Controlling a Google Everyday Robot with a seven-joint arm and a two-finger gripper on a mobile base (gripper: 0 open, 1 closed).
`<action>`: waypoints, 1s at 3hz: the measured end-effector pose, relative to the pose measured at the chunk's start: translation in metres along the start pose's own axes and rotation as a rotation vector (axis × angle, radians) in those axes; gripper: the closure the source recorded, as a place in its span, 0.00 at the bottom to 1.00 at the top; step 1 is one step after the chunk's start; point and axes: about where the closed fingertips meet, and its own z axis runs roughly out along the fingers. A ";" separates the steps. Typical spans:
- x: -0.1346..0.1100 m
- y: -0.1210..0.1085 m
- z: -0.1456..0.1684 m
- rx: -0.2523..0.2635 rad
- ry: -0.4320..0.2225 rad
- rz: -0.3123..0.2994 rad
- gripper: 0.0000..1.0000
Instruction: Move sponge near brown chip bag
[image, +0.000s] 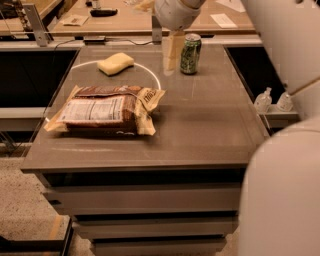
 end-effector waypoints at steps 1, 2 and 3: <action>0.007 -0.029 0.040 0.038 -0.142 0.018 0.00; 0.019 -0.054 0.040 0.165 -0.208 0.002 0.00; 0.030 -0.081 0.025 0.292 -0.112 -0.055 0.00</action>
Offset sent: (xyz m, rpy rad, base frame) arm 0.1067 0.0332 0.0194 0.4834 -0.2197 0.0372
